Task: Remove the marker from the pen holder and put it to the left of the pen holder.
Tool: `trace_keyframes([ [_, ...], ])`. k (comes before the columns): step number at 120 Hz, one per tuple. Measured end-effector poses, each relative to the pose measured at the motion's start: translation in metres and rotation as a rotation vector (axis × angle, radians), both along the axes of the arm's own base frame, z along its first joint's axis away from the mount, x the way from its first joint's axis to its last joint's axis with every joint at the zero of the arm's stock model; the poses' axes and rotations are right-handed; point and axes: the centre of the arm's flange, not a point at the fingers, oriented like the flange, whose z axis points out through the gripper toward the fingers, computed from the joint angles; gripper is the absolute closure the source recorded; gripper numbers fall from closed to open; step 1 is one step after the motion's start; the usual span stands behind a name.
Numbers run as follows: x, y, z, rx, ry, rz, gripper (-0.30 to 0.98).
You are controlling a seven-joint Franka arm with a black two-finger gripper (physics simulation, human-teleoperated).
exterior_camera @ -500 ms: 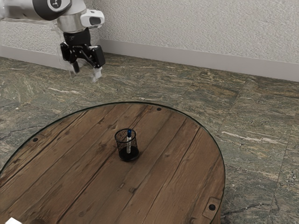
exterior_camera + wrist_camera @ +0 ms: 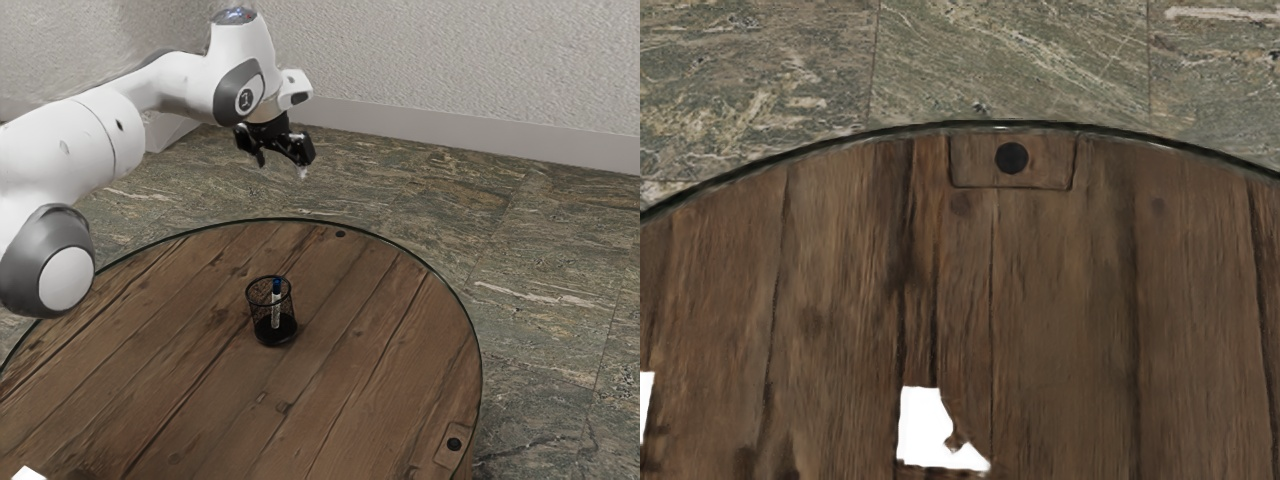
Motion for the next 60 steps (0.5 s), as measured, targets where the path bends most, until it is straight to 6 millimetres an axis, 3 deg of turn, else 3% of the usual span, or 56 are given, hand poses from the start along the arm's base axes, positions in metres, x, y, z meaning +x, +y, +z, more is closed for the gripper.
trace_keyframes([
  [6,0.014,-0.015,-0.029,-0.002,-0.048,0.009,0.00],
  [11,0.019,-0.028,-0.039,-0.010,-0.072,0.028,0.00],
  [16,0.019,-0.037,-0.039,-0.024,-0.073,0.062,0.00],
  [20,0.019,-0.040,-0.025,-0.052,-0.070,0.106,0.00],
  [26,0.016,-0.025,-0.019,-0.080,-0.031,0.201,0.00],
  [36,0.007,-0.011,-0.041,-0.115,0.073,0.330,0.00],
  [50,-0.029,-0.022,-0.072,-0.151,0.220,0.448,0.00],
  [60,-0.044,-0.025,-0.091,-0.157,0.281,0.519,0.00],
])
